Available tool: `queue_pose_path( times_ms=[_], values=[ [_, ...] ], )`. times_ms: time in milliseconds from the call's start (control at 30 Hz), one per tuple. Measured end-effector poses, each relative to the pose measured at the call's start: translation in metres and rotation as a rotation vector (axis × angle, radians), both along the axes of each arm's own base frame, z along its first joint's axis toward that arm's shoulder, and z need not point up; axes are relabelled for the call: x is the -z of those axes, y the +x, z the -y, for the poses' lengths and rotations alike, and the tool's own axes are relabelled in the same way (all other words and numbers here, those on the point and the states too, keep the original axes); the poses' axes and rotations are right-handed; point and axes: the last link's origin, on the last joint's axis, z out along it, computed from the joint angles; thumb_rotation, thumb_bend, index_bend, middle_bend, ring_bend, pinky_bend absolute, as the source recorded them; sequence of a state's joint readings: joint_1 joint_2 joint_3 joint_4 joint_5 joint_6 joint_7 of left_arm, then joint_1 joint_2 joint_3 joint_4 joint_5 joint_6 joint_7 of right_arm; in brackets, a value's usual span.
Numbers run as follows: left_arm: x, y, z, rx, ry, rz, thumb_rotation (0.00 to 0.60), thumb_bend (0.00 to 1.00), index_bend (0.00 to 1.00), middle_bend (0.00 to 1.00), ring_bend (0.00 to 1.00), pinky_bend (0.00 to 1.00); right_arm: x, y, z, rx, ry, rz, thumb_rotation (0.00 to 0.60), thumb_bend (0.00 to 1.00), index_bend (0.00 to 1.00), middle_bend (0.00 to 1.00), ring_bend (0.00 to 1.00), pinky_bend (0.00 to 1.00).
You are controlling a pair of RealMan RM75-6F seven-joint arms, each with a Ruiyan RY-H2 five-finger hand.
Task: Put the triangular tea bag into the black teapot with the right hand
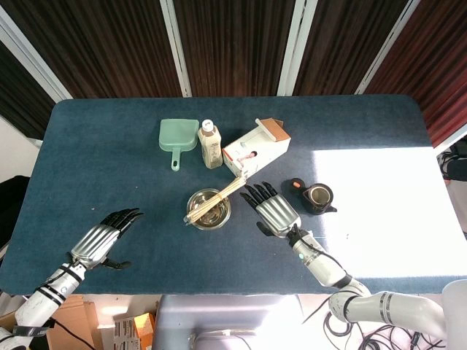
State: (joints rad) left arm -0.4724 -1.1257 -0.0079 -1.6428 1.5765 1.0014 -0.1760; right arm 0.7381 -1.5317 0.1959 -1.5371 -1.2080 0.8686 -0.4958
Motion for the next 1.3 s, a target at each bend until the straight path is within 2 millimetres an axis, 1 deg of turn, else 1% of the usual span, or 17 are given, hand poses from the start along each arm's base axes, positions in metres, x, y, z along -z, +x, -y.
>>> queue_pose_path(
  times_ms=[233,333,433,467,533,667,733,800,867,967,1067,1167,1300],
  values=[
    [-0.007,-0.005,0.007,0.02,0.052,-0.036,0.6,0.0,0.0,0.01,0.0,0.1,-0.012,-0.004,-0.006,-0.001,-0.023,0.006,0.6,0.36,0.13,0.0,0.0,0.0],
    [-0.015,-0.011,0.017,0.033,0.099,-0.061,0.6,0.0,0.0,0.01,0.0,0.1,-0.027,-0.013,-0.013,-0.008,-0.051,0.013,0.6,0.36,0.17,0.0,0.0,0.0],
    [-0.026,-0.021,0.031,0.039,0.164,-0.087,0.6,0.01,0.0,0.01,0.0,0.1,-0.051,-0.031,-0.022,-0.016,-0.095,0.014,0.6,0.35,0.2,0.0,0.0,0.0],
    [-0.029,-0.024,0.036,0.041,0.188,-0.094,0.6,0.01,0.0,0.01,0.0,0.1,-0.061,-0.041,-0.028,-0.016,-0.114,0.016,0.6,0.34,0.2,0.0,0.0,0.0],
    [-0.037,-0.032,0.048,0.055,0.252,-0.113,0.6,0.01,0.0,0.01,0.0,0.1,-0.077,-0.057,-0.036,-0.009,-0.136,0.022,0.6,0.32,0.21,0.0,0.0,0.0],
    [-0.044,-0.048,0.078,0.082,0.37,-0.134,0.6,0.01,0.0,0.02,0.0,0.1,-0.108,-0.104,-0.058,0.045,-0.19,0.024,0.6,0.31,0.25,0.0,0.0,0.0],
    [-0.042,-0.061,0.097,0.074,0.407,-0.151,0.6,0.01,0.0,0.02,0.0,0.1,-0.117,-0.125,-0.064,0.071,-0.207,0.012,0.6,0.31,0.29,0.0,0.0,0.0],
    [-0.035,-0.075,0.116,0.044,0.412,-0.166,0.6,0.01,0.0,0.02,0.0,0.1,-0.125,-0.15,-0.07,0.105,-0.219,-0.008,0.6,0.31,0.34,0.0,0.0,0.0],
    [-0.029,-0.083,0.125,0.026,0.412,-0.17,0.6,0.01,0.0,0.02,0.0,0.1,-0.131,-0.174,-0.076,0.134,-0.23,-0.039,0.6,0.31,0.37,0.0,0.0,0.0],
    [-0.02,-0.092,0.133,0.012,0.406,-0.159,0.6,0.01,0.0,0.02,0.0,0.1,-0.136,-0.204,-0.082,0.172,-0.239,-0.082,0.6,0.31,0.41,0.0,0.0,0.0],
    [-0.015,-0.099,0.137,-0.001,0.392,-0.136,0.6,0.01,0.0,0.02,0.0,0.1,-0.135,-0.23,-0.085,0.21,-0.242,-0.112,0.6,0.31,0.41,0.0,0.0,0.0],
    [-0.012,-0.101,0.138,-0.007,0.39,-0.129,0.6,0.01,0.0,0.02,0.0,0.1,-0.129,-0.25,-0.087,0.239,-0.244,-0.135,0.6,0.31,0.42,0.0,0.0,0.0],
    [-0.01,-0.102,0.136,-0.016,0.378,-0.128,0.6,0.01,0.0,0.02,0.0,0.1,-0.117,-0.268,-0.086,0.279,-0.232,-0.138,0.6,0.31,0.43,0.0,0.0,0.0]
  ],
)
